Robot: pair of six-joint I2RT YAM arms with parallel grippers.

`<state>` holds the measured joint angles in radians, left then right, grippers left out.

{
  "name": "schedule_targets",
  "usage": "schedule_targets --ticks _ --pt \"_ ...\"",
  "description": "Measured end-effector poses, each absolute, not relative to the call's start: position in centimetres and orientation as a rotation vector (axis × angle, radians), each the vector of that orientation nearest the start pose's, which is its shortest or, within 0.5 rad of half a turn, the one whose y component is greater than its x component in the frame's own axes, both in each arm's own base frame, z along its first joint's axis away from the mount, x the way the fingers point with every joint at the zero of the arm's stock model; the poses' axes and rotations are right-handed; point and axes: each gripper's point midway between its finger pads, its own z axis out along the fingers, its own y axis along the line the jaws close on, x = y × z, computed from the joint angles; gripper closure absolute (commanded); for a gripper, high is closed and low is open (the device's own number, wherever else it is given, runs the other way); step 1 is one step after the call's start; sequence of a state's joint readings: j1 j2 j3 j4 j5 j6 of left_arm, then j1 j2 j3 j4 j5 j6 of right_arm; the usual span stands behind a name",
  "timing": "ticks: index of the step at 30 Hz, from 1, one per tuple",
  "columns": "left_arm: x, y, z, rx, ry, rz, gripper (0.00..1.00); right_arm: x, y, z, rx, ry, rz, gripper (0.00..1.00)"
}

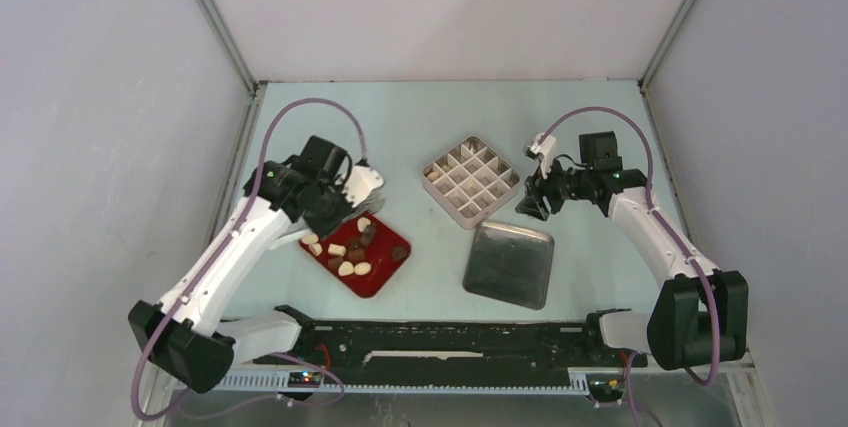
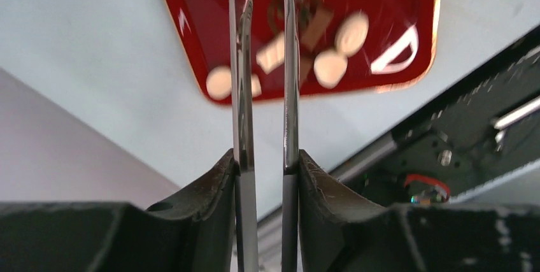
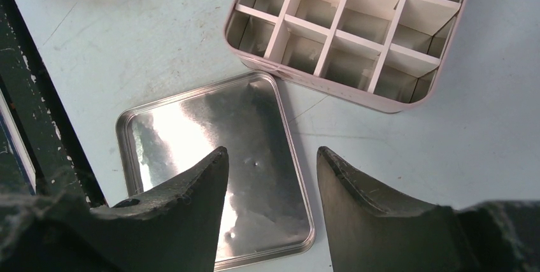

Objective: Pack the chocolate

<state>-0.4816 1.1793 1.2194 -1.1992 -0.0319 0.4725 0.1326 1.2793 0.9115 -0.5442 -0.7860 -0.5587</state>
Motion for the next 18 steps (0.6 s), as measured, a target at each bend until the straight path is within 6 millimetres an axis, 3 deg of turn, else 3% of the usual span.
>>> schedule_targets --ticks 5,10,18 --pt "17.8 -3.8 16.4 1.236 2.596 0.114 0.57 27.8 15.0 14.4 -1.078 1.996 0.75 0.44" --pt "15.4 -1.7 15.1 1.34 2.62 0.151 0.55 27.7 15.4 14.2 -1.103 1.987 0.755 0.44" --pt "15.5 0.2 14.6 1.58 2.533 0.24 0.54 27.3 15.8 13.8 -1.122 1.997 0.769 0.44"
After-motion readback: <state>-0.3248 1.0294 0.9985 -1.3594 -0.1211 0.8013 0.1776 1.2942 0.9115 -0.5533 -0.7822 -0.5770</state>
